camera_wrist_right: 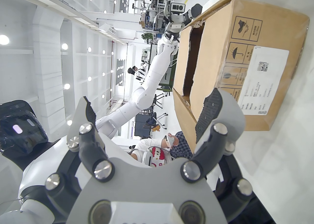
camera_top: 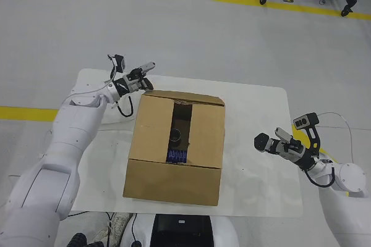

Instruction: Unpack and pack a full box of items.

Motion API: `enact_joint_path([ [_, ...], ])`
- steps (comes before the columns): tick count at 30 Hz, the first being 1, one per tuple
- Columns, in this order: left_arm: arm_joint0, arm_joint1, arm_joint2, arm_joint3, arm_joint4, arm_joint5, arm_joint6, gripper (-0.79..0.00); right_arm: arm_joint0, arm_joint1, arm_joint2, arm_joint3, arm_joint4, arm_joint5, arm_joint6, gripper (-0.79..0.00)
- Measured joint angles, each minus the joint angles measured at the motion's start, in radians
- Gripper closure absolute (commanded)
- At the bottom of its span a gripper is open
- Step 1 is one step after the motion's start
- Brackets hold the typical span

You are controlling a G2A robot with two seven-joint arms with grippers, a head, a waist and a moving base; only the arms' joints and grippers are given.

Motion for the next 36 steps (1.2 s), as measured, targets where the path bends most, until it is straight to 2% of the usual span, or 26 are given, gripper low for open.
enact_joint_path([
  [2,-0.001,-0.001,-0.007,0.003,-0.012,-0.015,0.010,-0.785,0.000,0.000,0.000,0.000,0.000,0.000,0.000,-0.785],
  [8,0.022,0.006,-0.070,-0.028,-0.102,-0.153,0.038,-0.785,0.000,0.000,0.000,0.000,0.000,0.000,0.000,-0.785],
  [11,0.050,0.016,-0.107,-0.062,-0.147,-0.191,0.016,-0.785,0.000,0.000,0.000,0.000,0.000,0.000,0.000,-0.785],
  [15,0.124,0.042,-0.183,-0.157,-0.220,-0.207,-0.069,-0.785,0.000,0.000,0.000,0.000,0.000,0.000,0.000,-0.785],
  [20,0.234,0.083,-0.291,-0.318,-0.240,-0.161,-0.137,-0.785,0.000,0.000,0.000,0.000,0.000,0.000,0.000,-0.785],
  [27,0.390,0.131,-0.425,-0.577,-0.179,0.012,-0.176,-0.785,0.000,0.000,0.000,0.000,0.000,0.000,0.000,-0.785],
  [33,0.525,0.159,-0.551,-0.786,-0.170,0.071,-0.188,-0.785,0.000,0.000,0.000,0.000,0.000,0.000,0.000,-0.785],
  [36,0.585,0.169,-0.610,-0.847,-0.178,0.102,-0.196,-0.785,0.000,0.000,0.000,0.000,0.000,0.000,0.000,-0.785],
])
